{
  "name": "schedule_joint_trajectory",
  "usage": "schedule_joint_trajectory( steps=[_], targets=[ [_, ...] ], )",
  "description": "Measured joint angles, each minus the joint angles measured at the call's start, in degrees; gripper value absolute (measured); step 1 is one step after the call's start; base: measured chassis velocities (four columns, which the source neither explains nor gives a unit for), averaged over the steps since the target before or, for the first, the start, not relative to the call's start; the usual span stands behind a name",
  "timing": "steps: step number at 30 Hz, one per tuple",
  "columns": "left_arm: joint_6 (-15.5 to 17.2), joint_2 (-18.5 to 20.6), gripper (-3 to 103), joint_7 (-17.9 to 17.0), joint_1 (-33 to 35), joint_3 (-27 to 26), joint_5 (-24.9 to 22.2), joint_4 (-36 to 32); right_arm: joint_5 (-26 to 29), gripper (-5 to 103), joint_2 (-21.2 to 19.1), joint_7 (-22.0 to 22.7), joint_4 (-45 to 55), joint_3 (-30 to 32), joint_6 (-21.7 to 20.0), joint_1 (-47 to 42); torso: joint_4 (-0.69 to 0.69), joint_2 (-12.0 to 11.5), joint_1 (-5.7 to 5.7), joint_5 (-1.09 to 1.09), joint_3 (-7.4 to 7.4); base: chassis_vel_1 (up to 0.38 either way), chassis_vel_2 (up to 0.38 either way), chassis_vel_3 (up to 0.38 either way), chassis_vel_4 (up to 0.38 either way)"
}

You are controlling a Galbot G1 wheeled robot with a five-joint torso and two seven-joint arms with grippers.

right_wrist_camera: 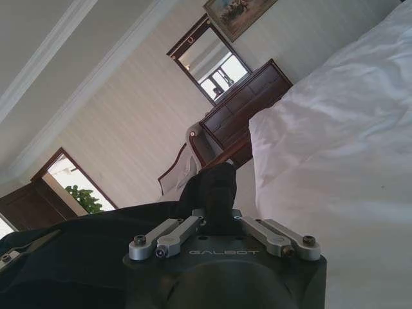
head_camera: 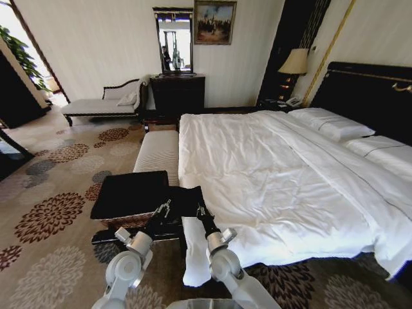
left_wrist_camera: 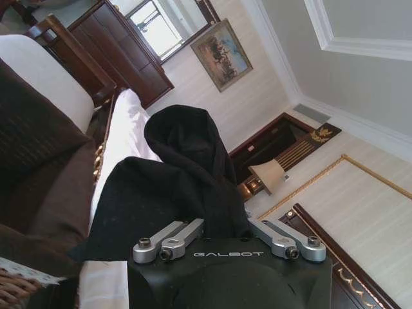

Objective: Fold the clothes on the bed and place them into the basket.

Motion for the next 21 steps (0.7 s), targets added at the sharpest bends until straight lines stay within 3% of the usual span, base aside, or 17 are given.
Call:
schedule_joint_trajectory(
  steps=[11,21],
  targets=[
    [-0.28,-0.3,10,0.3,-0.29,-0.19,0.15,0.78,0.54,9,0.15,-0.3,-0.17,0.02,0.23,-0.11,0.01,0.0,0.01,-0.03,0.0,0.226,0.226,-0.227,-0.224],
    [-0.73,-0.61,10,0.83,-0.35,0.23,0.95,1.86,1.02,9,0.4,-0.26,-0.91,-0.04,0.44,-0.01,-0.01,0.0,0.0,0.0,0.01,0.056,0.091,-0.049,-0.102]
  ],
)
